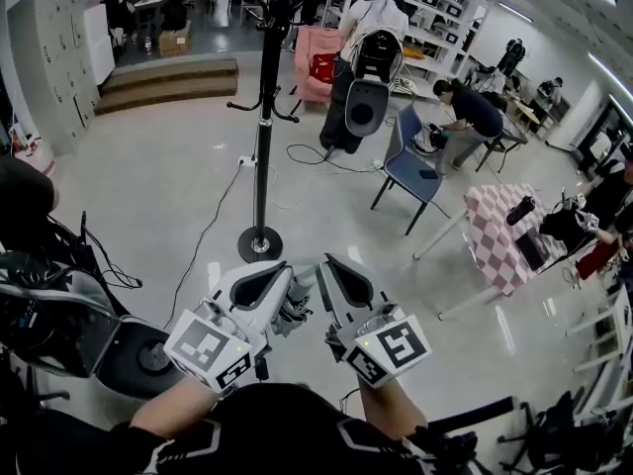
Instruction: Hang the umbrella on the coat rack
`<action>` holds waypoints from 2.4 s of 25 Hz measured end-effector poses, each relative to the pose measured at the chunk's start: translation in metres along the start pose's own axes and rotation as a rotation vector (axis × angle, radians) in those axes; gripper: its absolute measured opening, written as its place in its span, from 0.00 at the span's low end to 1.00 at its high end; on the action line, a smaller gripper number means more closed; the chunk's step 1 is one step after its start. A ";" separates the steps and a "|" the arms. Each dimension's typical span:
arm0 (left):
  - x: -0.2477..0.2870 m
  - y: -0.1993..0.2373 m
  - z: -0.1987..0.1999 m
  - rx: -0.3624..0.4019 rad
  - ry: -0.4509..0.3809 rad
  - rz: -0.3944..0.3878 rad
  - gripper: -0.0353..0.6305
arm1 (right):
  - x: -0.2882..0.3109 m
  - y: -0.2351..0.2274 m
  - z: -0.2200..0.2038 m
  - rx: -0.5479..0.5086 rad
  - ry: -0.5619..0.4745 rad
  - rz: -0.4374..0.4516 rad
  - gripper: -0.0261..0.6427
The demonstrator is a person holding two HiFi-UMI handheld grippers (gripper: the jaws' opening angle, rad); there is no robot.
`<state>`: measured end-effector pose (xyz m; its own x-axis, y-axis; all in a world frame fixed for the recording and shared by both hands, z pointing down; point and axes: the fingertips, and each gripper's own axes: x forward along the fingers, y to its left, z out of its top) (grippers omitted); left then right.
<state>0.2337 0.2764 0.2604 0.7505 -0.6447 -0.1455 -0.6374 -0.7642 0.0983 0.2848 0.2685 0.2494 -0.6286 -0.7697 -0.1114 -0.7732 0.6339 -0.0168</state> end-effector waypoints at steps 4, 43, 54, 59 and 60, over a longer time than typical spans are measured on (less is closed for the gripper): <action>-0.005 0.005 0.006 0.010 -0.018 -0.006 0.07 | 0.006 0.007 0.004 0.026 -0.018 0.022 0.05; -0.082 0.113 -0.023 0.025 -0.002 0.003 0.07 | 0.119 0.083 -0.030 -0.040 -0.007 -0.005 0.05; -0.061 0.178 -0.027 0.017 0.058 0.117 0.07 | 0.178 0.036 -0.034 0.010 -0.009 0.060 0.05; -0.027 0.193 -0.034 0.023 0.080 0.143 0.07 | 0.198 0.007 -0.039 0.008 -0.010 0.093 0.05; -0.021 0.196 -0.035 0.024 0.081 0.150 0.07 | 0.200 0.000 -0.039 0.007 -0.011 0.096 0.05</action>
<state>0.0992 0.1398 0.3174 0.6579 -0.7513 -0.0509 -0.7464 -0.6596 0.0888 0.1560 0.1116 0.2663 -0.6987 -0.7047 -0.1232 -0.7089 0.7052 -0.0127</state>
